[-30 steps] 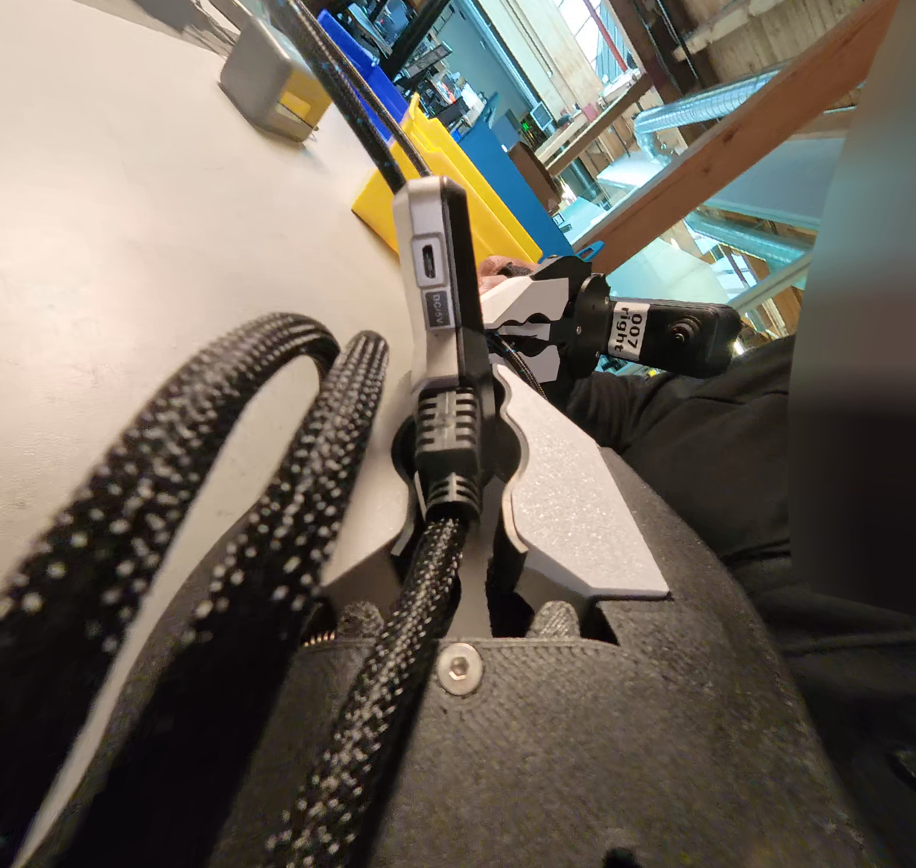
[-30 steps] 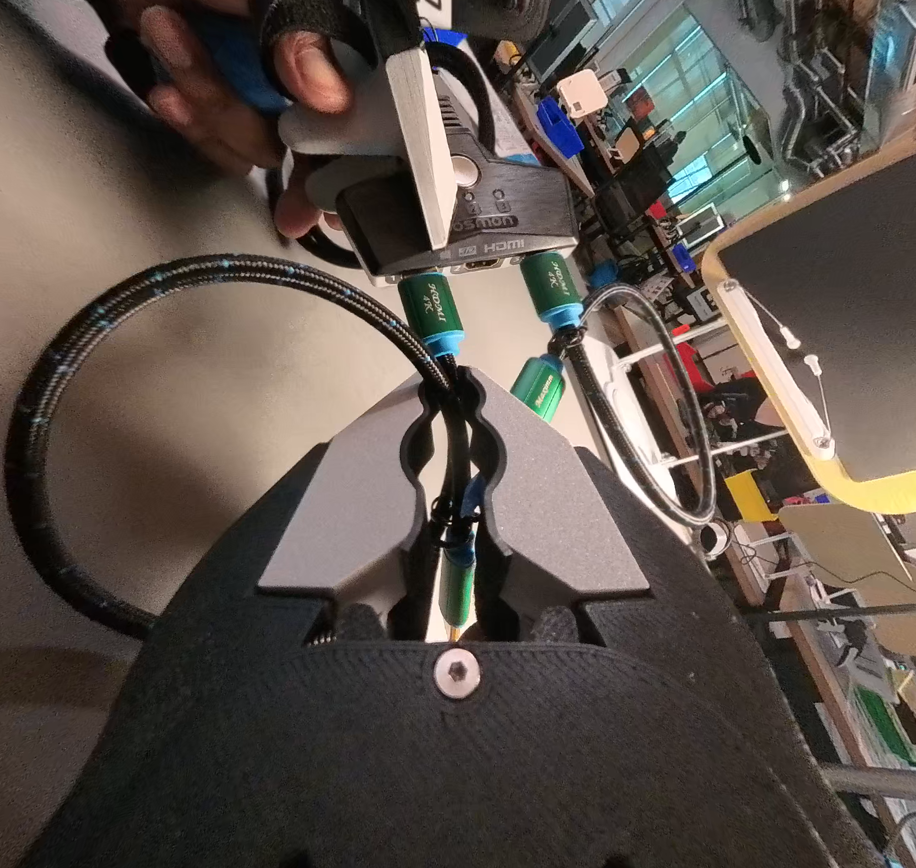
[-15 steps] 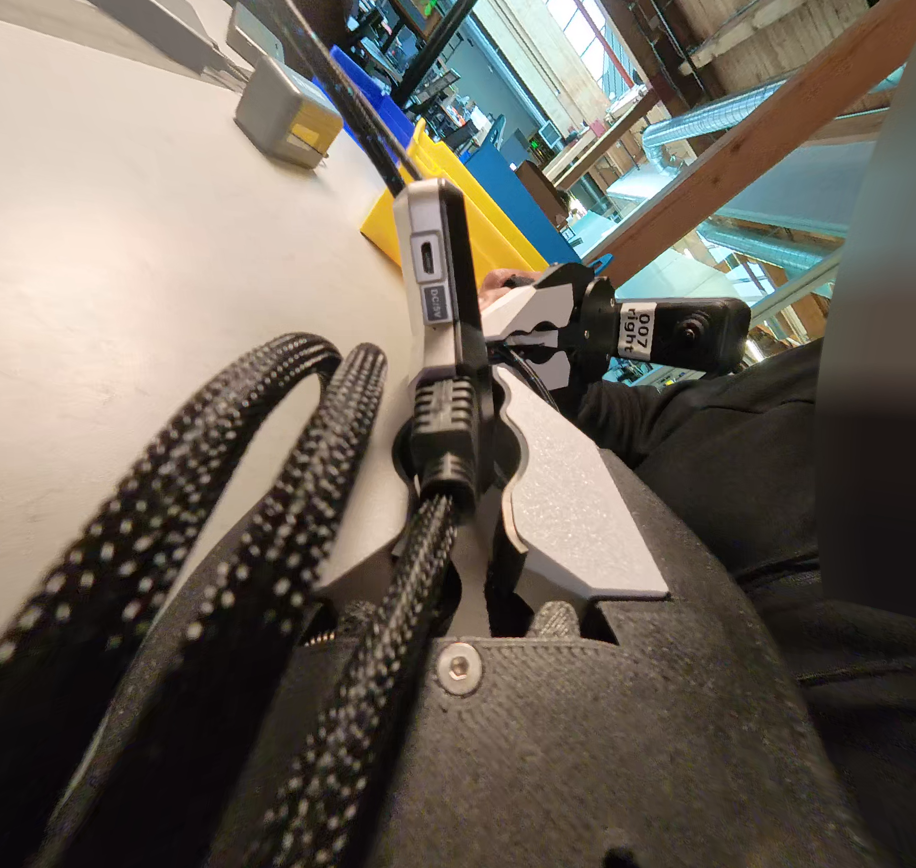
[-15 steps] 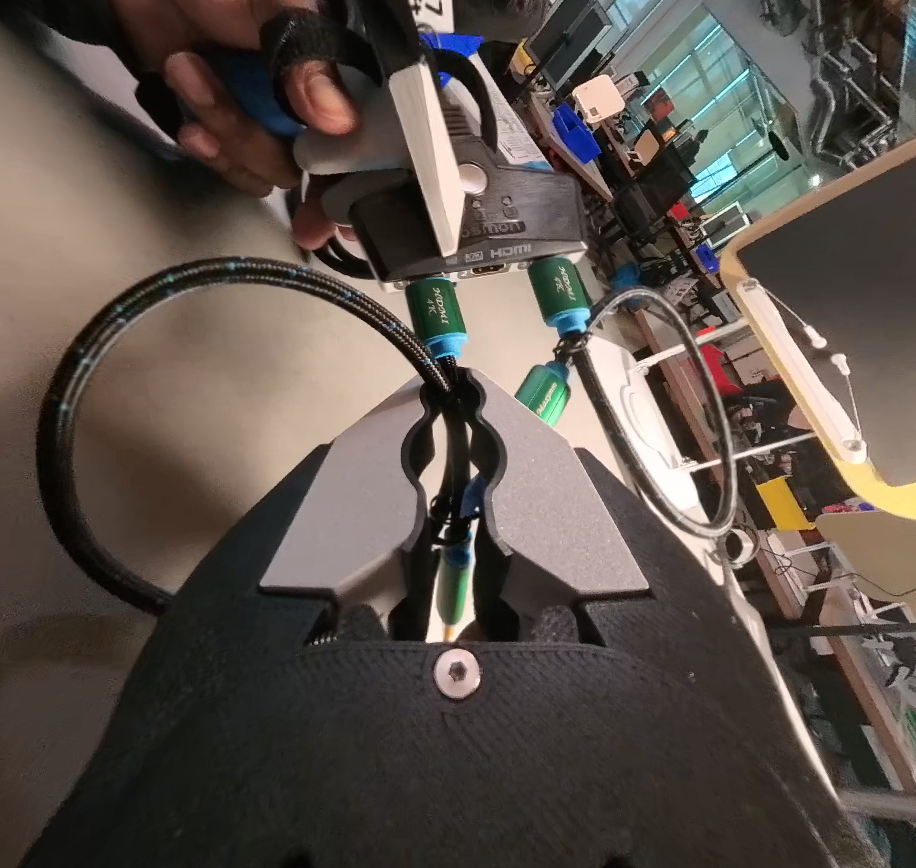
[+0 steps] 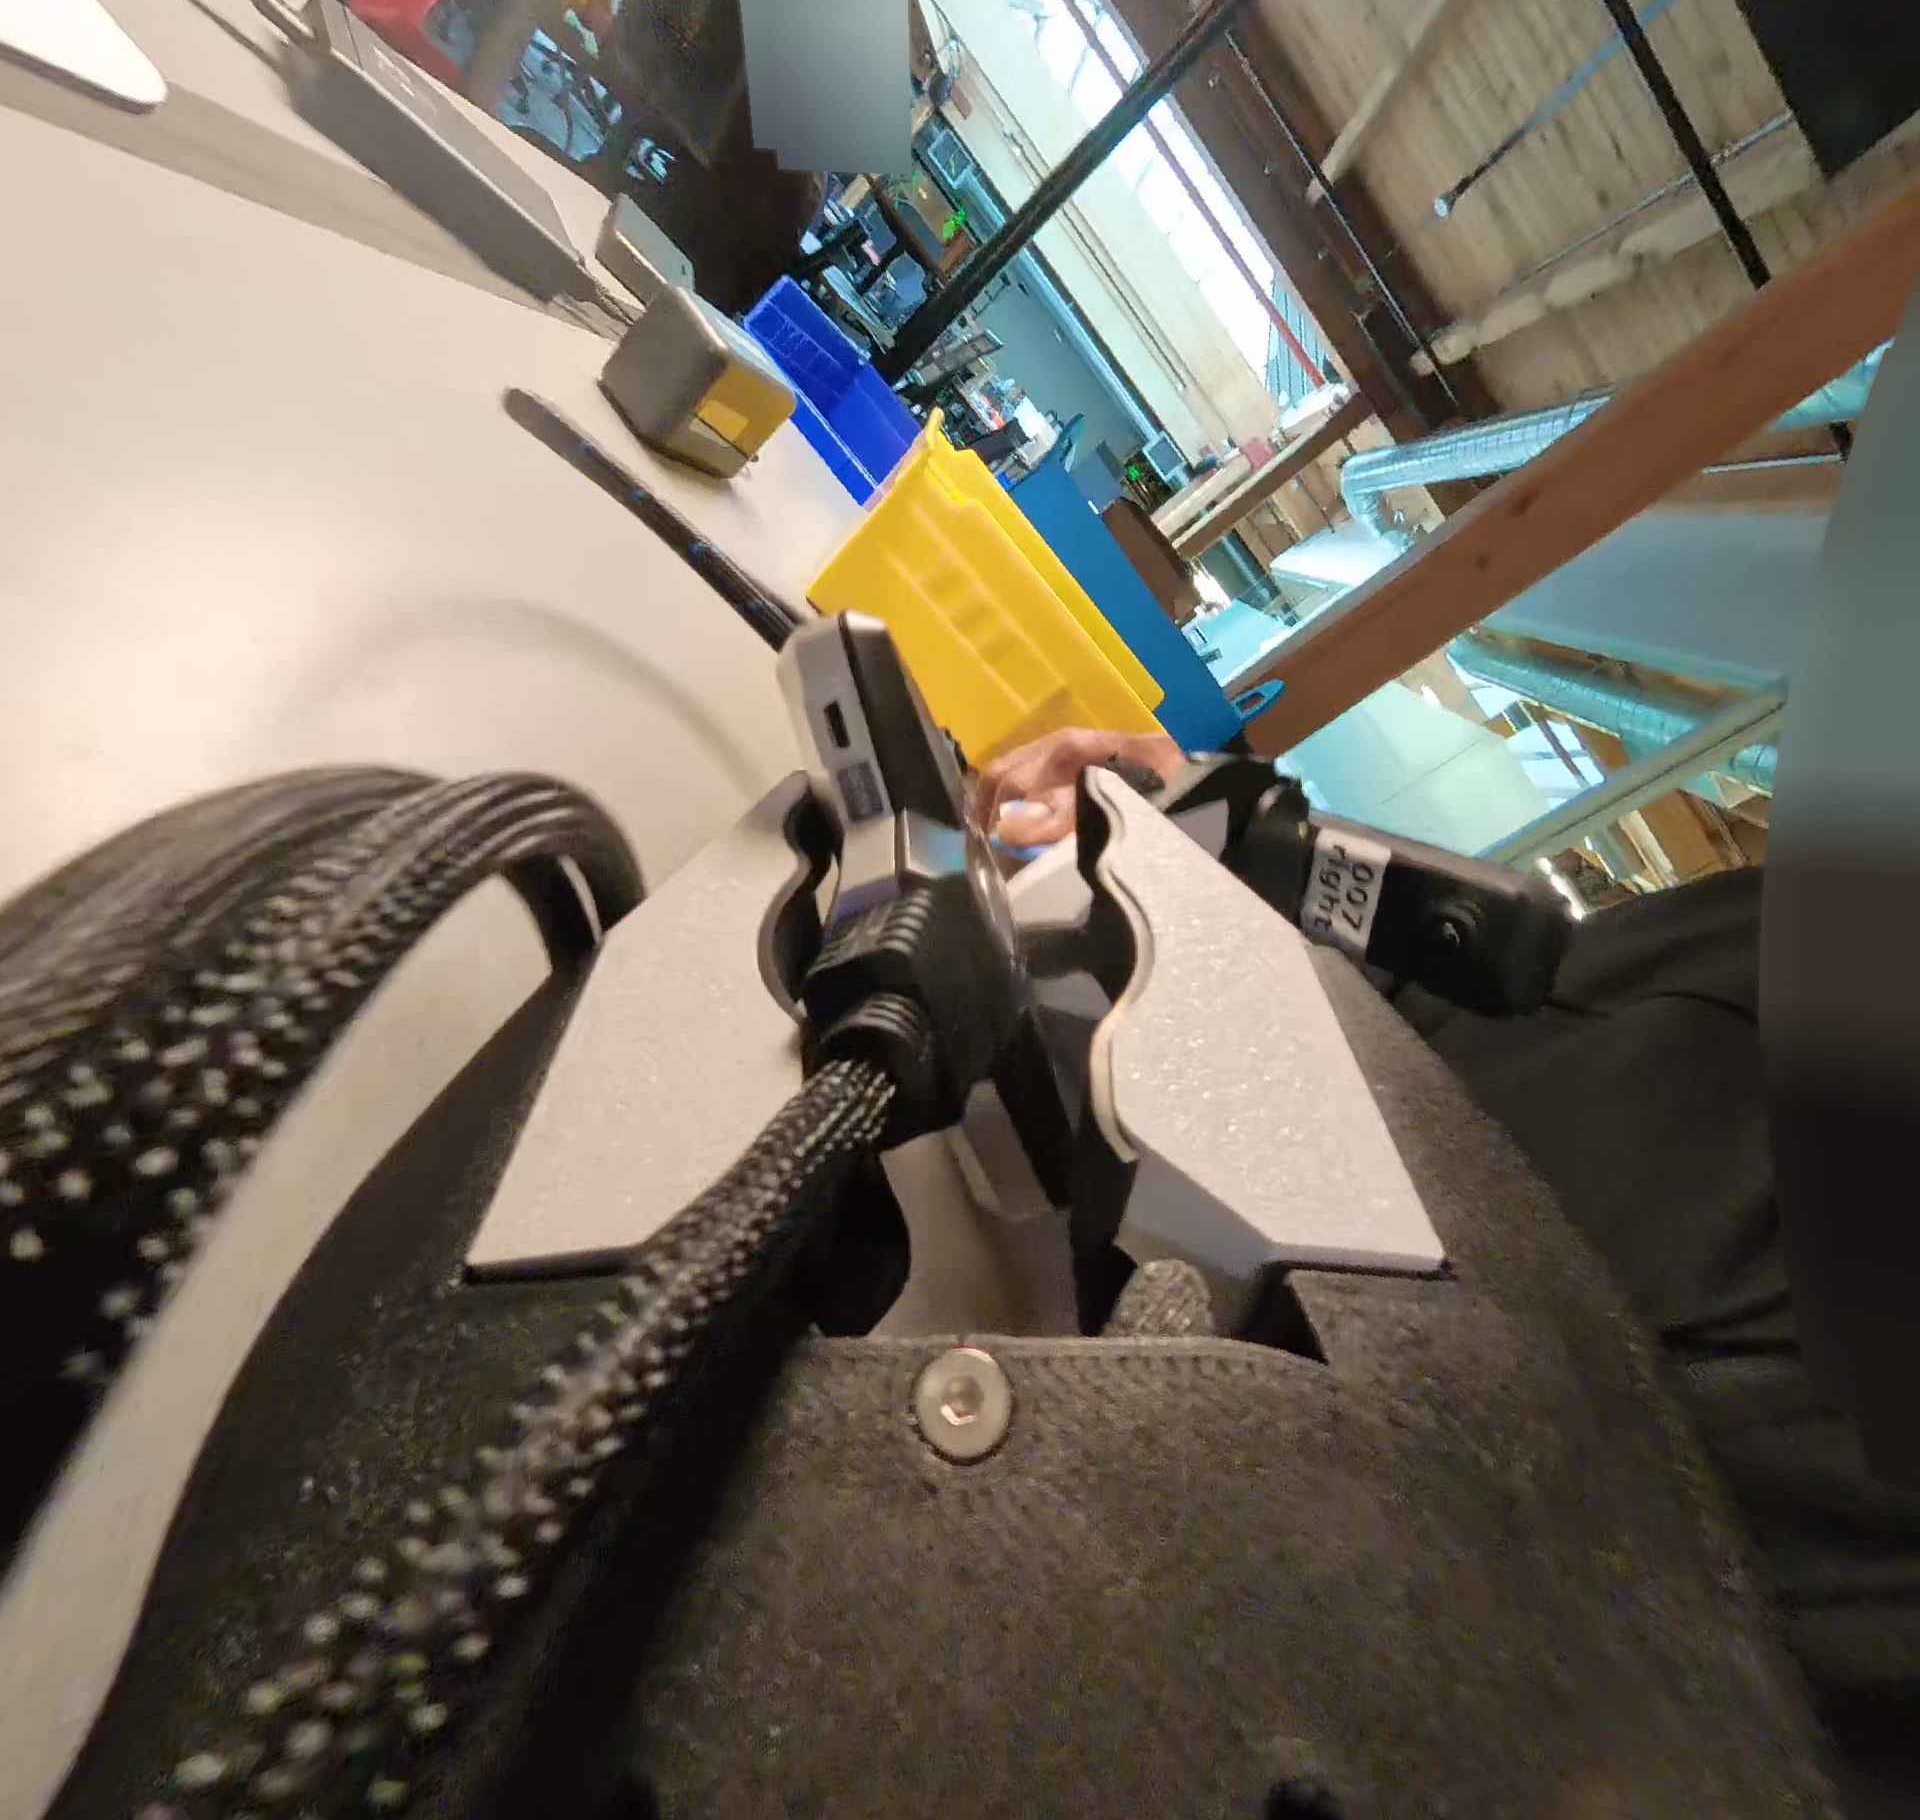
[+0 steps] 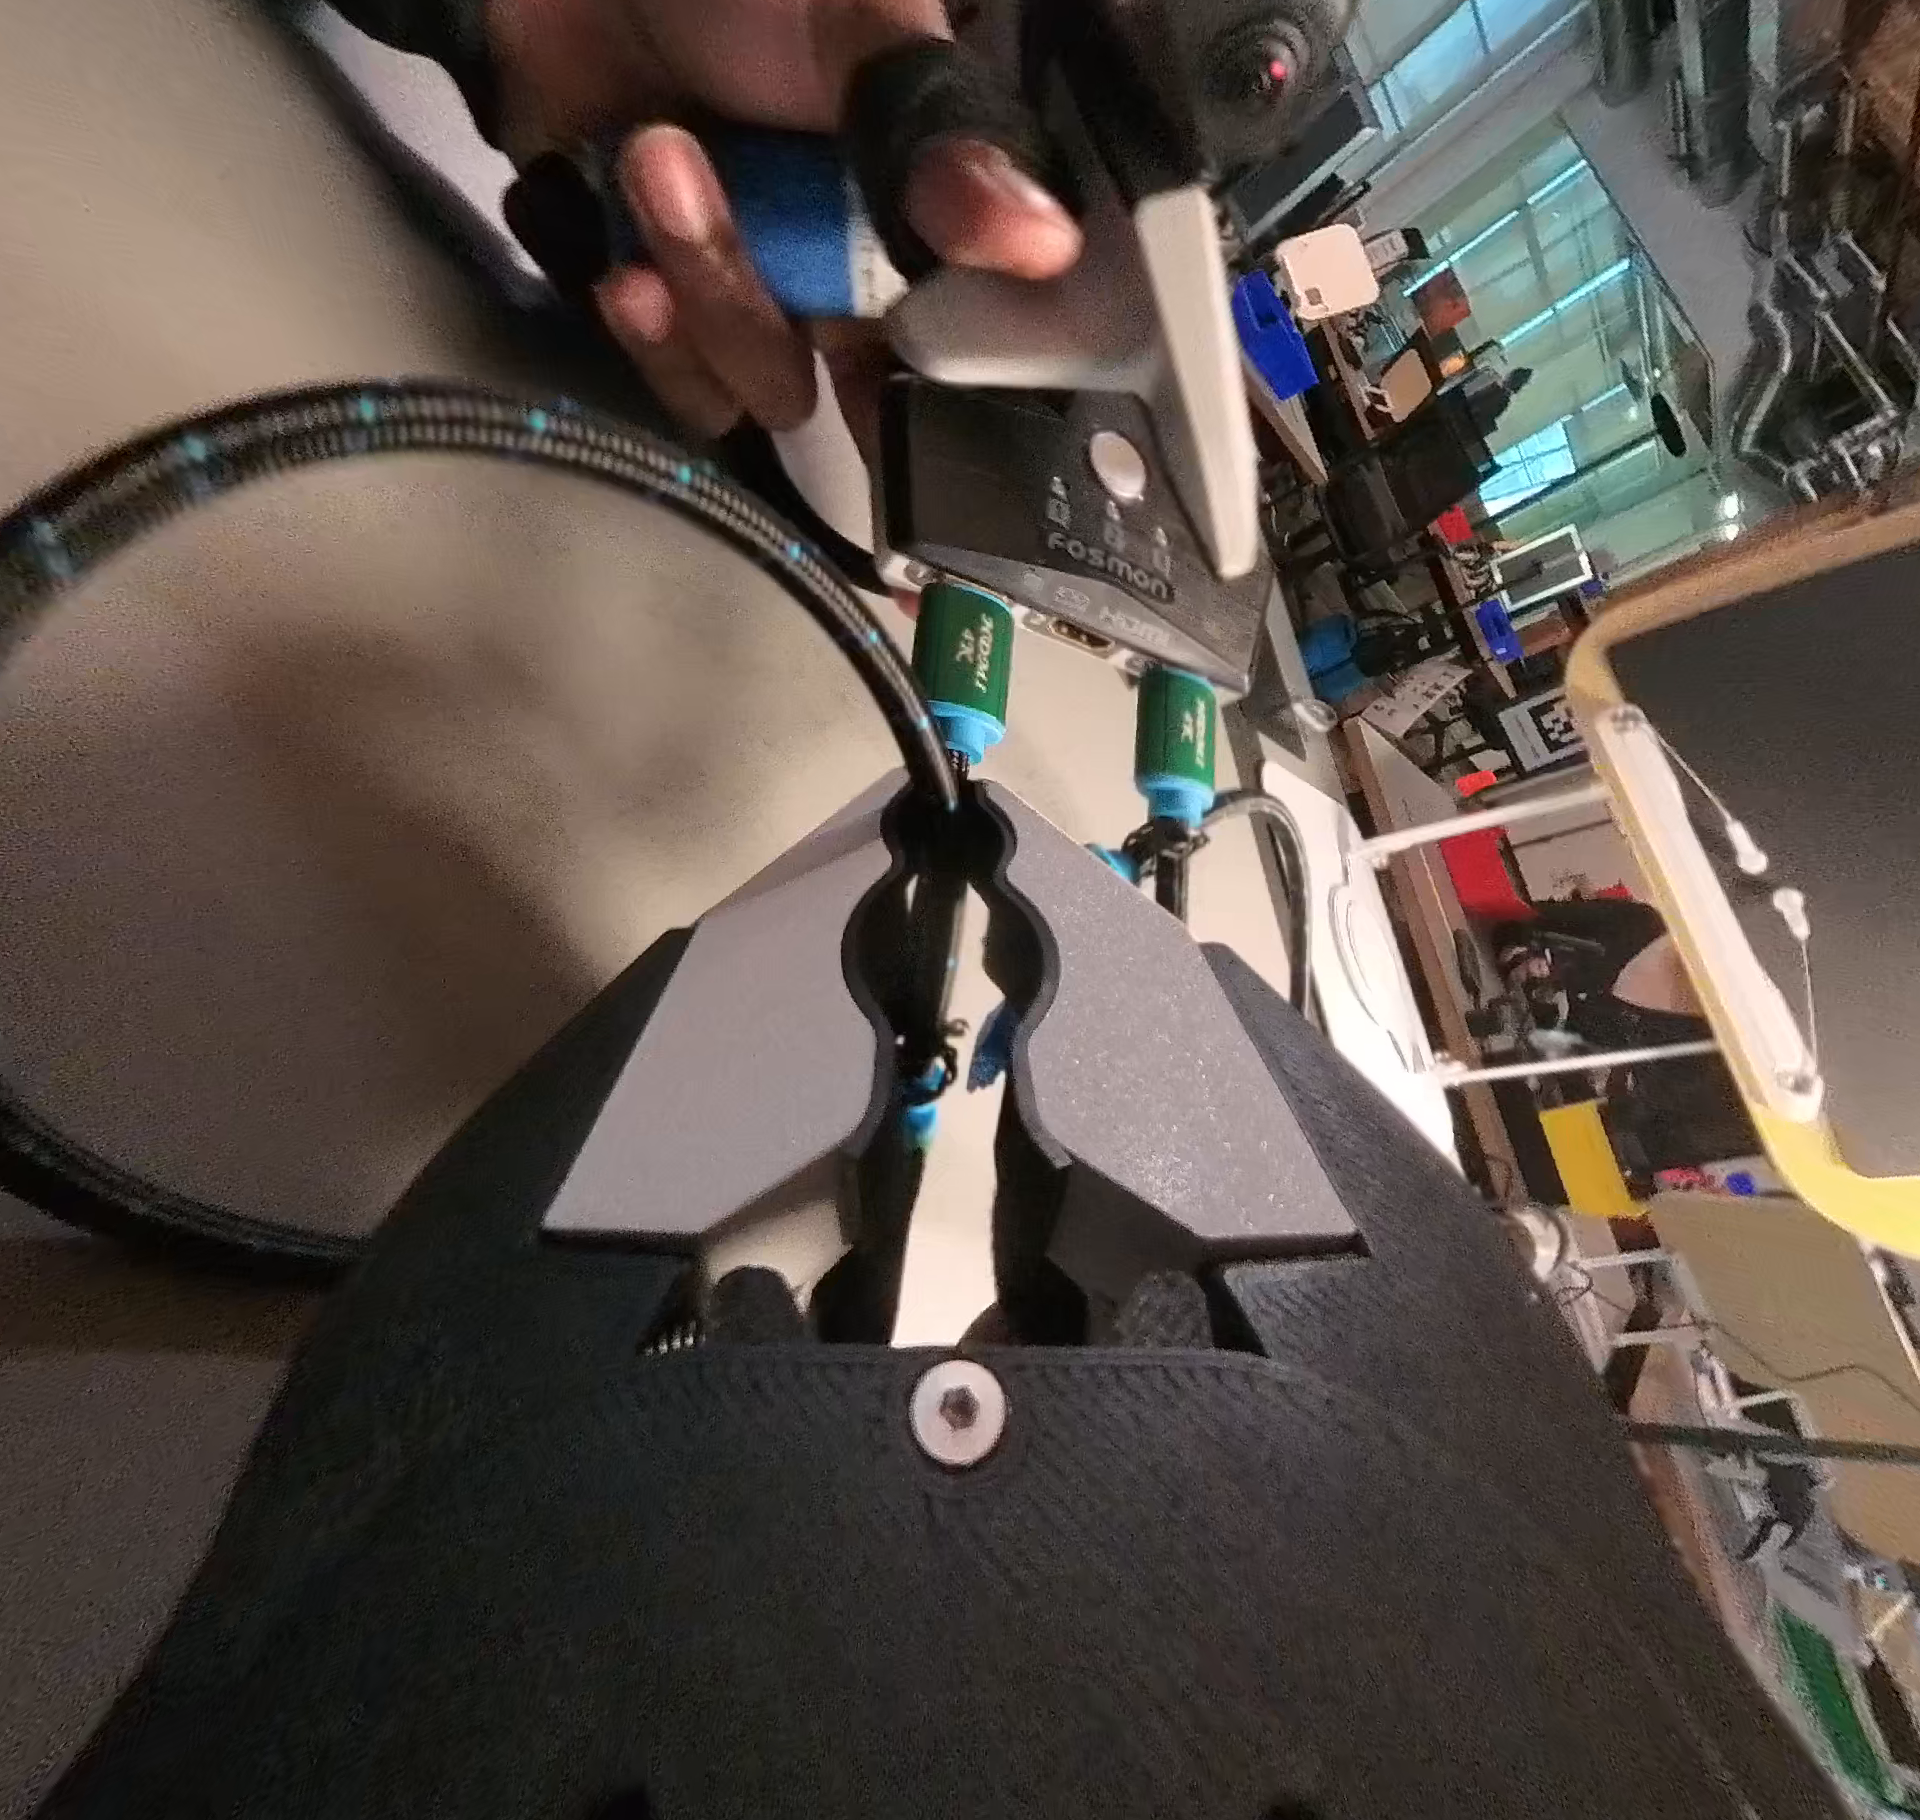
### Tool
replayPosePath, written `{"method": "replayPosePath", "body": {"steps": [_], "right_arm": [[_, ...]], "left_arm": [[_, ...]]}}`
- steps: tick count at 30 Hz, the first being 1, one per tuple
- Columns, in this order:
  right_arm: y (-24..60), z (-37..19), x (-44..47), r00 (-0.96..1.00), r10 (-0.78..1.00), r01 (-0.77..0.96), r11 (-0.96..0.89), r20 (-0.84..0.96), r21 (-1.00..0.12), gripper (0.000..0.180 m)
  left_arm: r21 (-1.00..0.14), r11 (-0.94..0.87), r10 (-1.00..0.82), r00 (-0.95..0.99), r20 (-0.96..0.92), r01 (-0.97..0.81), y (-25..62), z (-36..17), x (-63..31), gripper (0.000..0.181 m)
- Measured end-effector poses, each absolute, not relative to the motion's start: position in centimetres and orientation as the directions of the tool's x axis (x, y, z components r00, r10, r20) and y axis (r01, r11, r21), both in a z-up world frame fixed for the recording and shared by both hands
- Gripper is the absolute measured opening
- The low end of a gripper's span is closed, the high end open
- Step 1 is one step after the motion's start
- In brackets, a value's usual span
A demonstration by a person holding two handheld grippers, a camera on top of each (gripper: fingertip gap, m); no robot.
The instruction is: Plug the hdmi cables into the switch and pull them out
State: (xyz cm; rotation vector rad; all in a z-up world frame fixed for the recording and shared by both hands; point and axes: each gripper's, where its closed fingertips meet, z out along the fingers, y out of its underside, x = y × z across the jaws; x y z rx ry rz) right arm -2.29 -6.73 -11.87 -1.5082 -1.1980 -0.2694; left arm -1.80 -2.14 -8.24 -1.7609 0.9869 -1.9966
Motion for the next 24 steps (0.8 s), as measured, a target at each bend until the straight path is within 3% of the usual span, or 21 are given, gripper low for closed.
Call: {"method": "replayPosePath", "body": {"steps": [1,3,5,10,15,24], "right_arm": [[-6.9,-12.0,-2.8,0.444,0.530,0.782,0.164,0.722,-0.601,0.008],[-7.1,-12.3,-3.6,0.442,0.545,0.775,0.168,0.712,-0.609,0.008],[-7.0,-12.4,-3.8,0.439,0.529,0.783,0.170,0.726,-0.598,0.009],[-7.9,-10.9,-3.4,0.467,0.530,0.727,0.225,0.708,-0.648,0.012],[-6.6,-8.1,-0.6,0.635,0.424,0.642,0.174,0.645,-0.747,0.020],[-5.8,-9.6,0.1,0.608,0.406,0.720,0.081,0.682,-0.690,0.029]], "left_arm": [[-0.653,-0.732,-0.625,-0.188,0.757,-0.195,-1.8,-8.3,-1.7,0.051],[-0.612,-0.772,-0.591,-0.160,0.790,-0.170,-1.2,-8.6,-1.7,0.043],[-0.589,-0.796,-0.574,-0.135,0.808,-0.138,-0.6,-8.8,-1.8,0.021],[-0.656,-0.753,-0.652,-0.073,0.755,-0.061,1.1,-8.4,-2.5,0.020],[-0.688,-0.724,-0.683,-0.091,0.725,-0.045,1.3,-7.5,-3.0,0.020],[-0.685,-0.712,-0.654,-0.208,0.727,-0.155,-3.3,-7.5,-1.4,0.018]]}}
